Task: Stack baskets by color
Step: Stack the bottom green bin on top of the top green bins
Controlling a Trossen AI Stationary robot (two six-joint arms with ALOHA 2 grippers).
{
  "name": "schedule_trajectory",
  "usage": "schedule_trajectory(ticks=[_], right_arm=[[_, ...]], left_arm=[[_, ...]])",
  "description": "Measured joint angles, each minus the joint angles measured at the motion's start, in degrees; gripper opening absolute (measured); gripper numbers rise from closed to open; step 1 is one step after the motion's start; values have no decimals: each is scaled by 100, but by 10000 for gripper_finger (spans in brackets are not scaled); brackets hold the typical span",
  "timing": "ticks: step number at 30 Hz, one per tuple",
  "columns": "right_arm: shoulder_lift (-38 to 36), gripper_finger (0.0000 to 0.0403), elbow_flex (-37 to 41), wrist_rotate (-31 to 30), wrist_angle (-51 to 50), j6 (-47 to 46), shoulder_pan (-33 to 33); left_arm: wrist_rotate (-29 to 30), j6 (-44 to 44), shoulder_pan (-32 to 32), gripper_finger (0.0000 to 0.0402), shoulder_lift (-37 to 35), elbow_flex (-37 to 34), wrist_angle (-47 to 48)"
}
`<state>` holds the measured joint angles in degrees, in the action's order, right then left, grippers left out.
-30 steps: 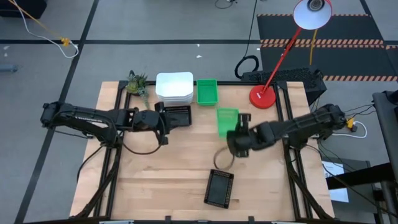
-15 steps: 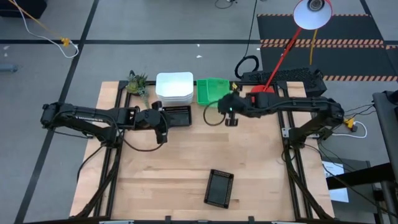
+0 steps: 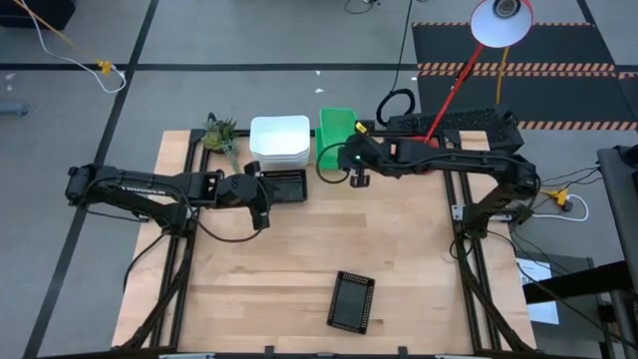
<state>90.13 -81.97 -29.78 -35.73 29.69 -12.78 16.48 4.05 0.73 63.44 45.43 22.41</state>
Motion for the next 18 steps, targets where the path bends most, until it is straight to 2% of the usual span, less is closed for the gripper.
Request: schedule_trajectory(ticks=[7,10,18], right_arm=[[512,0,6,27,223,155,-121],[744,1,8,295,378,205,-191],[1197,1,9,460,590,252,-275]], left_arm=[[-1,-9,0,131,0,0,4],[-1,-10,0,131,0,0,38],[-3,-20,0,131,0,0,50]])
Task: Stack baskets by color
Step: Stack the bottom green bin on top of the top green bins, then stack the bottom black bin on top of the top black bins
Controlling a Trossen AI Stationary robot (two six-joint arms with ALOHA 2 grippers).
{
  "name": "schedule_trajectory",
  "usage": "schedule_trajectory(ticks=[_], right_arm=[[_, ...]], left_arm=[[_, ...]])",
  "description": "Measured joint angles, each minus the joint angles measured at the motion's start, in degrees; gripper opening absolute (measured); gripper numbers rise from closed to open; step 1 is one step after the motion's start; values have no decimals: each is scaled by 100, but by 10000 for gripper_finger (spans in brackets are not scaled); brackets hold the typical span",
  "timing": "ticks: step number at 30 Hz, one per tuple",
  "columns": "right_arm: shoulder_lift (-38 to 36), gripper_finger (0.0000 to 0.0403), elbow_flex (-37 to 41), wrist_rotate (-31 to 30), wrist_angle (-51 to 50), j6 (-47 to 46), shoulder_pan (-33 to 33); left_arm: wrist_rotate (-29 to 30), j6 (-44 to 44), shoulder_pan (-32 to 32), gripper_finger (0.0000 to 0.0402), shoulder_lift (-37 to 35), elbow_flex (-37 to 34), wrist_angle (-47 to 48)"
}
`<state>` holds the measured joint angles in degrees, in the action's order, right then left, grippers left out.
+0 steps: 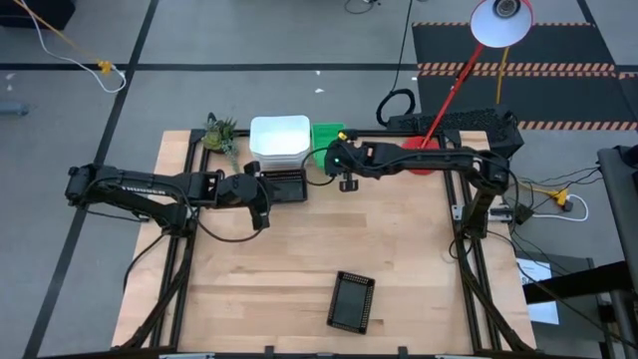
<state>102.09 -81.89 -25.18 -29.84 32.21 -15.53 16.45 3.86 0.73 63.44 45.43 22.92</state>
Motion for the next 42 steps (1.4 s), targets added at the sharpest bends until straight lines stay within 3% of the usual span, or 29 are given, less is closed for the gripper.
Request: schedule_trajectory(ticks=[25,42], right_arm=[[113,4,293,146,455,-22,-239],[-98,109,374,128,569,-330,-149]], left_arm=[[-2,4,0,131,0,0,2],[-5,-226,-11,131,0,0,-129]])
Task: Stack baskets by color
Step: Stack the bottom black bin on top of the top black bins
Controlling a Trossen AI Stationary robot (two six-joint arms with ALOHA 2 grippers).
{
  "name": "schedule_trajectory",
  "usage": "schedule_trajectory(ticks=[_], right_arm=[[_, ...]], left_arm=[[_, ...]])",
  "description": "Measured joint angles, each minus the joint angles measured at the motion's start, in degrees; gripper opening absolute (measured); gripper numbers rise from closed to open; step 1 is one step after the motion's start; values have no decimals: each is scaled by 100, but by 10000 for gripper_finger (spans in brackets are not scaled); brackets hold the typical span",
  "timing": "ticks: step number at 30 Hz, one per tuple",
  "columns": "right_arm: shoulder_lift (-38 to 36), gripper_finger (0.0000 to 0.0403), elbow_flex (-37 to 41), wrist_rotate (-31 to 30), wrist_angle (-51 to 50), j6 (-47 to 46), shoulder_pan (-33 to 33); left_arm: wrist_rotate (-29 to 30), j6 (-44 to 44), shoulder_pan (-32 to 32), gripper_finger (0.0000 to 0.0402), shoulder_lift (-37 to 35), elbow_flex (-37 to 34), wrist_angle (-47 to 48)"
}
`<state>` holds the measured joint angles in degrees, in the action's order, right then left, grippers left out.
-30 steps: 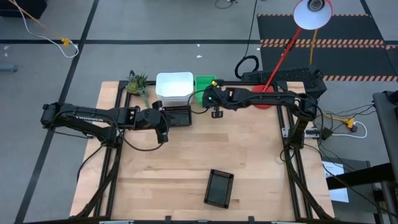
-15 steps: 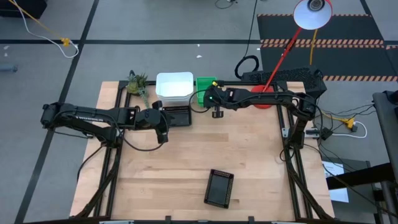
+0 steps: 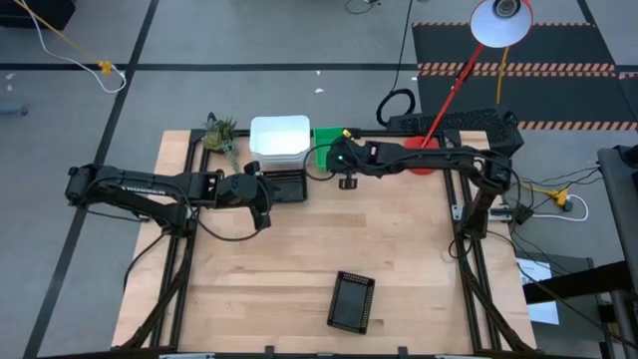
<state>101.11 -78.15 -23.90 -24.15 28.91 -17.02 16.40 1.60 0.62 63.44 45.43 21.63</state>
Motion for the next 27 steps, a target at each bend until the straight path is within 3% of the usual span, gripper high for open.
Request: schedule_trajectory(ticks=[7,13,21,27], right_arm=[[-863,120,34,194,-792,-994,589],[-1924,120,813,612,-888,-1940,1287],[-3361,120,2325,605,-397,-3090,2215],[-4045,120,3028,607,-388,-3815,2689]], left_arm=[[-144,152,-209,131,274,4,-367],[-156,674,-608,131,710,62,-1017],[-155,733,-1242,131,1559,1104,-769],[-149,910,-1810,131,2339,2006,-258]])
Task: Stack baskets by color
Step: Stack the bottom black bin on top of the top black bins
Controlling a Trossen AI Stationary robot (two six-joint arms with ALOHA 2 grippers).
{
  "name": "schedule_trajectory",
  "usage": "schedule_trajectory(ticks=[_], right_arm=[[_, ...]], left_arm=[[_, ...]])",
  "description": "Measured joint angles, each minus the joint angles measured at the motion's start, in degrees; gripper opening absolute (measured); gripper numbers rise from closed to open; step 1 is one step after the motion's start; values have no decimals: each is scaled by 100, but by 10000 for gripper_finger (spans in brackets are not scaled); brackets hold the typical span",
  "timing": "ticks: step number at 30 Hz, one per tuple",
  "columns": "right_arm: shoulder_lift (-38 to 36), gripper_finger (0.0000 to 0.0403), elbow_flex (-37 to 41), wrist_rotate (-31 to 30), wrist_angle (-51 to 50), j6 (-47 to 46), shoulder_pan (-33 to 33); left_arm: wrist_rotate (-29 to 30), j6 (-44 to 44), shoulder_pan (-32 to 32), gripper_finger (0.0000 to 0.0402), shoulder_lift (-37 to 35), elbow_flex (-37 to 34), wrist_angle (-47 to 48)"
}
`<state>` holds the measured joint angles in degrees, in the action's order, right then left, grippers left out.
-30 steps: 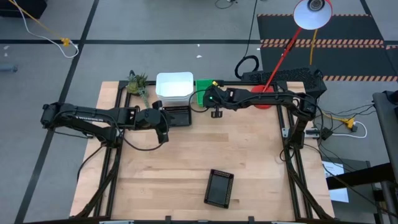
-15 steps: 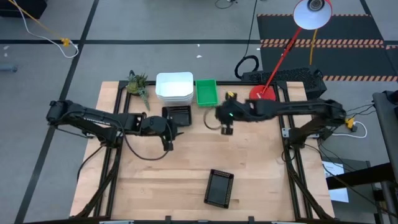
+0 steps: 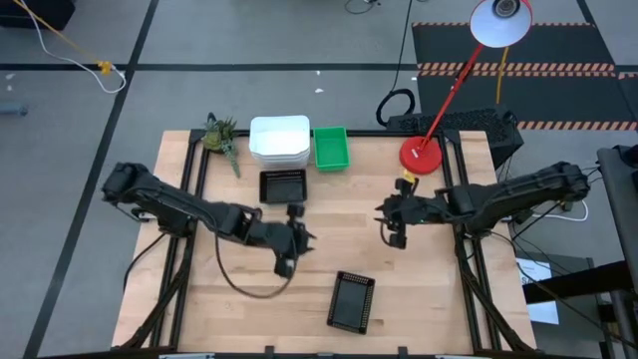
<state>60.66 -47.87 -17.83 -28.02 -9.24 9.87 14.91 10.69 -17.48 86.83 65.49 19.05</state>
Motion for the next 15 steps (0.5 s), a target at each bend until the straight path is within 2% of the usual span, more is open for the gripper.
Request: schedule_trajectory(ticks=[9,12,15], right_arm=[[-207,120,259,12,-5,-31,341],[-205,120,261,14,-7,-19,406],[-206,120,260,14,-12,-17,476]], left_arm=[[-144,533,-870,131,1468,1439,1298],[-511,797,-992,131,1864,1741,1356],[-596,1117,-1068,131,2150,1941,1379]])
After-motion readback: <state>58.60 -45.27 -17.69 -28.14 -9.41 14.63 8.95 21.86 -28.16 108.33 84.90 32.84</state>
